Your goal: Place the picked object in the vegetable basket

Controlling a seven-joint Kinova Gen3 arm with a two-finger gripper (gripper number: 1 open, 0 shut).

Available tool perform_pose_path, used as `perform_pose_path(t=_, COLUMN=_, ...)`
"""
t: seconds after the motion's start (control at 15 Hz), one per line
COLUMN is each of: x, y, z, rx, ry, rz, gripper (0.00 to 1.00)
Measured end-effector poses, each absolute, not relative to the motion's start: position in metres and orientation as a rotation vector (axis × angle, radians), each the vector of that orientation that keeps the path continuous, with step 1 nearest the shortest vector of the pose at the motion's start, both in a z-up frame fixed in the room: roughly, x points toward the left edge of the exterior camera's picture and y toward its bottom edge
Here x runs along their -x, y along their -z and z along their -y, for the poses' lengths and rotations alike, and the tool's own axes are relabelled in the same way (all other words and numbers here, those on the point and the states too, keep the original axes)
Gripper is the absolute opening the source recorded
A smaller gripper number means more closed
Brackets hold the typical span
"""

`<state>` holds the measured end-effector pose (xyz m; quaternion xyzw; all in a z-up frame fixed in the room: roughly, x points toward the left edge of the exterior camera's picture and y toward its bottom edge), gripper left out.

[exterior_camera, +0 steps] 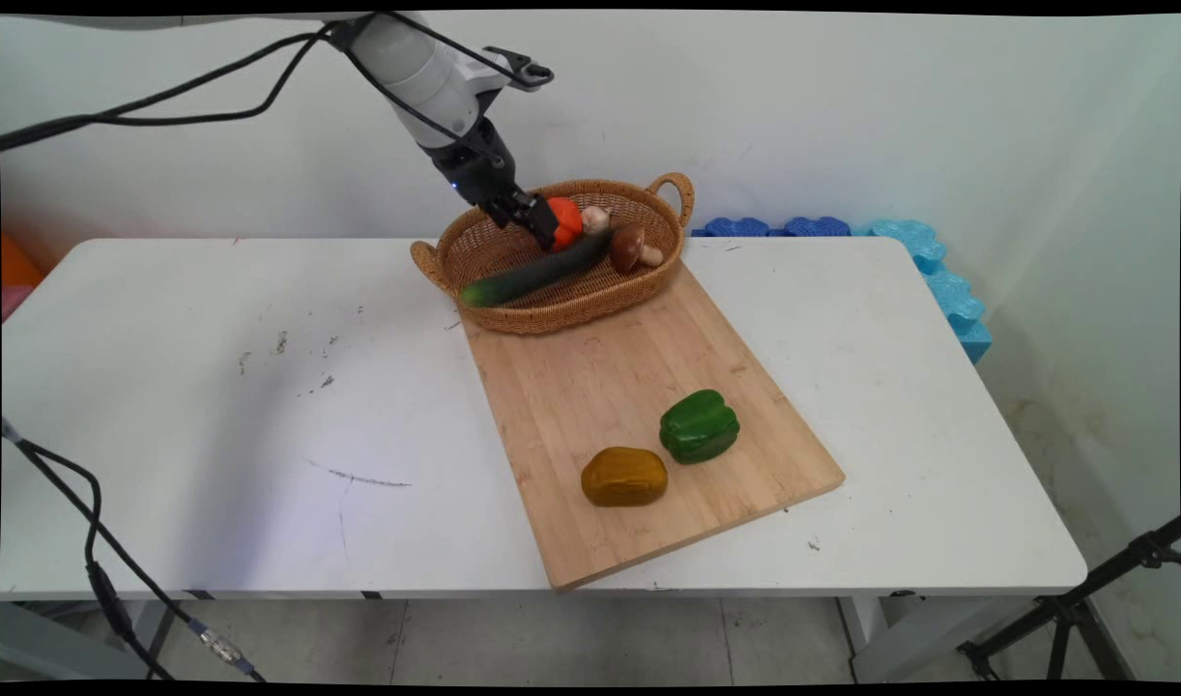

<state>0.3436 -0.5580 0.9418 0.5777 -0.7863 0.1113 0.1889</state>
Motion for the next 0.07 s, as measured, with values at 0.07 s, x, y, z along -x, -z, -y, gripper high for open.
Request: perform_pose_path(t=0.07, x=-0.3414, y=-0.9428, z=0.5581, rx=-1.617, ry=-0.312, rz=2.21, gripper=1.0)
